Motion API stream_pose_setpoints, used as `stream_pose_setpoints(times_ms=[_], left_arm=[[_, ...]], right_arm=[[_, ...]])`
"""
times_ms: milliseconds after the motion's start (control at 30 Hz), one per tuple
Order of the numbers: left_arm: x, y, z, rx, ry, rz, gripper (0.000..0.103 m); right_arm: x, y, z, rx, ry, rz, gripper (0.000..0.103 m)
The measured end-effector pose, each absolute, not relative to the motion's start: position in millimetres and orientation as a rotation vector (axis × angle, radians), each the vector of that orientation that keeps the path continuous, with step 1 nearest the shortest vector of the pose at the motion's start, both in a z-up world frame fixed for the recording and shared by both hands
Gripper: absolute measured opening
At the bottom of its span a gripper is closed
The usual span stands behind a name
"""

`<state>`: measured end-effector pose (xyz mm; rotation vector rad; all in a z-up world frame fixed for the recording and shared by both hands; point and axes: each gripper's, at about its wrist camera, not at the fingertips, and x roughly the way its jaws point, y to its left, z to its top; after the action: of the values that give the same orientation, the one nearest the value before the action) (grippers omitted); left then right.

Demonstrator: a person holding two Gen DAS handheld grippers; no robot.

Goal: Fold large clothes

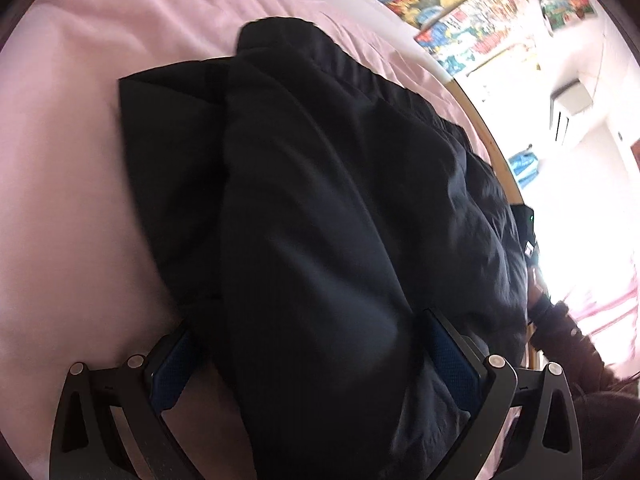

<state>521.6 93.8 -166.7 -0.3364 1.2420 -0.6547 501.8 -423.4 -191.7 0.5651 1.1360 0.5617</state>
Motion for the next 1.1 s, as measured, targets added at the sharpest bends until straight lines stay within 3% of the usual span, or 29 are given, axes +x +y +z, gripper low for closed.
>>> stream_pose_setpoints(times_ms=[133, 200, 300, 367, 467, 667, 867, 1100], left_arm=[[524, 92, -168, -0.343, 1.259, -0.645, 0.102], [523, 90, -165, -0.333, 1.248, -0.641, 0.095], [519, 91, -159, -0.322, 1.221, -0.615, 0.076], [516, 91, -153, -0.32, 1.207, -0.578, 0.059], [511, 87, -143, -0.306, 1.189, -0.513, 0.043], [499, 57, -116, -0.222, 1.172, -0.321, 0.024], [480, 25, -72, -0.097, 1.143, -0.208, 0.017], [435, 22, 8, -0.049, 1.094, -0.147, 0.017]], right_arm=[[495, -430, -194, 0.567, 1.137, 0.563, 0.102], [494, -430, -194, 0.567, 1.144, 0.554, 0.102], [492, -430, -192, 0.561, 1.156, 0.538, 0.101], [490, -426, -189, 0.563, 1.153, 0.542, 0.091], [485, -423, -180, 0.567, 1.135, 0.521, 0.078], [475, -415, -163, 0.527, 1.095, 0.476, 0.054], [456, -402, -124, 0.482, 1.047, 0.376, 0.031], [428, -388, -34, 0.343, 1.021, 0.396, 0.027]])
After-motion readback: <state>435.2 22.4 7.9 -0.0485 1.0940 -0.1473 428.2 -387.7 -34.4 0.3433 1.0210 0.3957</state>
